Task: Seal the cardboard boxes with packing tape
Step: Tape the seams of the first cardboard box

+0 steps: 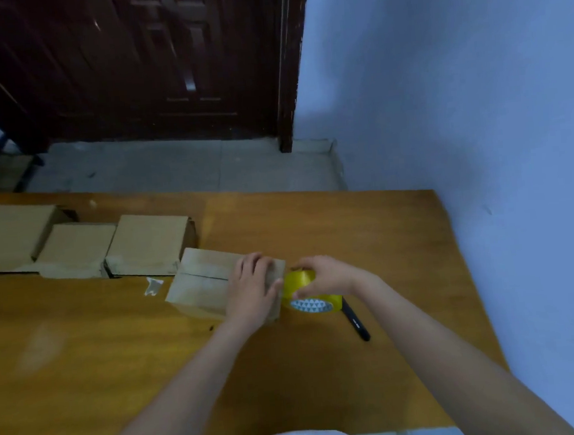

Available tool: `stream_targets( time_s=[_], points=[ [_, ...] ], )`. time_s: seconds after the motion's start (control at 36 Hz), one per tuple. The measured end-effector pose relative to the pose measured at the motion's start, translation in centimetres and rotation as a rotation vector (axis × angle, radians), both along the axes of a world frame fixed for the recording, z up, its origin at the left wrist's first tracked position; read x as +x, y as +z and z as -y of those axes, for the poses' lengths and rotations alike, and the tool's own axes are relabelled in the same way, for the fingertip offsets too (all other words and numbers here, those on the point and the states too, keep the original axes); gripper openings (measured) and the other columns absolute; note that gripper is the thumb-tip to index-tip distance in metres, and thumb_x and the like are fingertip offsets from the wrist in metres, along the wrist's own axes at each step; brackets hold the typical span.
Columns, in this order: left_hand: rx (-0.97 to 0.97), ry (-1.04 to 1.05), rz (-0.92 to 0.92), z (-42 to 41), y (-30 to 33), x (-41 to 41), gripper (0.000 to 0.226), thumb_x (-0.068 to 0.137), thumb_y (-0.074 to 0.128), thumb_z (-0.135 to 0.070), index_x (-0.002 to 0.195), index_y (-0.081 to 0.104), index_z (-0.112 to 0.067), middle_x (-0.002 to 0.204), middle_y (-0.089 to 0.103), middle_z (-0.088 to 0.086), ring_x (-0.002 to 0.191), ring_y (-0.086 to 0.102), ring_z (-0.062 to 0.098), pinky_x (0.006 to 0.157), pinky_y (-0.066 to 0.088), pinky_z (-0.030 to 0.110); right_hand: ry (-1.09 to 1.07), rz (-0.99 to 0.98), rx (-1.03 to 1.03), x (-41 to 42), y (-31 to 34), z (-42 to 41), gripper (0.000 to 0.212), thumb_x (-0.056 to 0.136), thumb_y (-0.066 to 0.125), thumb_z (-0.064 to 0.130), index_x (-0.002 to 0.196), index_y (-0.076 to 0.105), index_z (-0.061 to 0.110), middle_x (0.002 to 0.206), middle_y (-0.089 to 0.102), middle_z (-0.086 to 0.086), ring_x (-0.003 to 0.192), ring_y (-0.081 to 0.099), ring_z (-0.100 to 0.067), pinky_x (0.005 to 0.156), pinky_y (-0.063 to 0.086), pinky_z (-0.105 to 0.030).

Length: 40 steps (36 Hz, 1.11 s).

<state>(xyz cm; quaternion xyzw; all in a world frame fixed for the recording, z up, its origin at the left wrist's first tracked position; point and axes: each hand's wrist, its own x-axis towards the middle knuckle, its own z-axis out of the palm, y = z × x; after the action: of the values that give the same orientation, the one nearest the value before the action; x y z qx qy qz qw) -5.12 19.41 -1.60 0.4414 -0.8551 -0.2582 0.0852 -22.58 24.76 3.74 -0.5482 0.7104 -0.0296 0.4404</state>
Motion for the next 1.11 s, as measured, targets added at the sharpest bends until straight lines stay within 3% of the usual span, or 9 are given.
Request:
stream_targets(
  time_s=[0.19,0.36,0.5,0.64,0.75,0.83,0.92,1.0,1.11],
  points=[
    [-0.097,0.001,-0.001,-0.2,-0.7,0.3,0.041,0.095,0.049,-0.042,0.128,0.053,-0.017,0.138,0.043,0.002,0.129,0.031,0.022,0.103,0.034,0.039,-0.173,0.093,-0.117,-1.7,-3.3,-4.9,0.072,0.077,0.077,0.027,0.14,0.04,0.025,0.131,0.053,0.003,0.118,0.05,-0.017,0.093,0.042,-0.027],
    [-0.064,0.016,-0.057,0.0,-0.7,0.3,0.036,0.093,0.056,-0.038,0.124,0.056,-0.018,0.135,0.045,0.001,0.129,0.032,0.021,0.101,0.036,0.04,-0.122,-0.021,-0.038,-1.6,-4.1,-4.5,0.069,0.08,0.072,0.036,0.14,0.038,0.027,0.13,0.053,-0.006,0.111,0.054,-0.024,0.087,0.05,-0.041],
    [-0.034,0.015,-0.029,0.0,-0.8,0.3,0.037,0.094,0.055,-0.038,0.124,0.057,-0.018,0.14,0.043,0.001,0.132,0.031,0.021,0.102,0.04,0.045,0.046,-0.273,0.004,-1.1,-5.0,-4.4,0.051,0.082,0.065,0.041,0.123,0.045,0.017,0.112,0.058,-0.01,0.103,0.056,-0.03,0.066,0.043,-0.036],
    [-0.14,0.077,0.096,-1.3,-0.2,-0.9,0.035,0.097,0.051,-0.025,0.123,0.059,-0.005,0.135,0.044,0.019,0.123,0.04,0.038,0.099,0.038,0.048,0.055,-0.319,-0.06,-0.5,-5.7,-4.3,0.049,0.084,0.063,0.044,0.119,0.044,0.014,0.101,0.061,-0.01,0.094,0.059,-0.031,0.06,0.039,-0.032],
    [-0.134,0.171,0.164,-3.5,0.0,-3.0,0.063,0.093,0.05,-0.044,0.134,0.047,0.004,0.131,0.049,0.024,0.118,0.043,0.042,0.1,0.036,0.048,0.043,-0.29,-0.078,-0.5,-6.2,-5.0,0.053,0.082,0.063,0.051,0.116,0.043,0.015,0.107,0.061,-0.007,0.095,0.06,-0.028,0.065,0.041,-0.033],
    [-0.046,0.18,0.302,-4.5,-0.6,-4.0,0.103,0.081,0.052,-0.069,0.148,0.018,0.001,0.152,0.022,0.019,0.139,0.018,0.037,0.114,0.014,0.043,-0.107,0.021,-0.061,-1.0,-5.9,-5.6,0.058,0.088,0.057,0.052,0.13,0.043,0.015,0.13,0.051,-0.003,0.119,0.048,-0.021,0.09,0.038,-0.032],
    [-0.091,0.202,0.28,-4.9,-0.8,-4.1,0.112,0.075,0.055,-0.072,0.148,0.015,0.004,0.152,0.021,0.022,0.14,0.017,0.039,0.115,0.011,0.045,-0.453,0.262,-0.147,-2.2,-6.6,-6.1,0.041,0.098,0.048,0.03,0.133,0.049,0.009,0.134,0.05,-0.008,0.124,0.046,-0.022,0.101,0.035,-0.028],
    [-0.086,0.201,0.339,-5.1,-0.4,-4.1,0.114,0.076,0.047,-0.077,0.15,0.005,0.0,0.155,0.012,0.017,0.143,0.008,0.034,0.117,0.006,0.042,-0.674,0.082,-0.126,-4.3,-9.2,-6.8,0.031,0.096,0.05,0.021,0.12,0.055,0.003,0.123,0.054,-0.013,0.115,0.051,-0.027,0.093,0.039,-0.031],
    [-0.069,0.194,0.369,-5.0,-0.1,-4.0,0.115,0.076,0.041,-0.081,0.151,0.0,-0.004,0.157,0.007,0.012,0.145,0.004,0.03,0.118,0.003,0.039,-0.53,-0.157,0.009,-4.8,-12.4,-8.1,0.036,0.088,0.061,0.031,0.113,0.052,0.007,0.116,0.049,-0.011,0.109,0.048,-0.028,0.086,0.044,-0.037]
  ],
)
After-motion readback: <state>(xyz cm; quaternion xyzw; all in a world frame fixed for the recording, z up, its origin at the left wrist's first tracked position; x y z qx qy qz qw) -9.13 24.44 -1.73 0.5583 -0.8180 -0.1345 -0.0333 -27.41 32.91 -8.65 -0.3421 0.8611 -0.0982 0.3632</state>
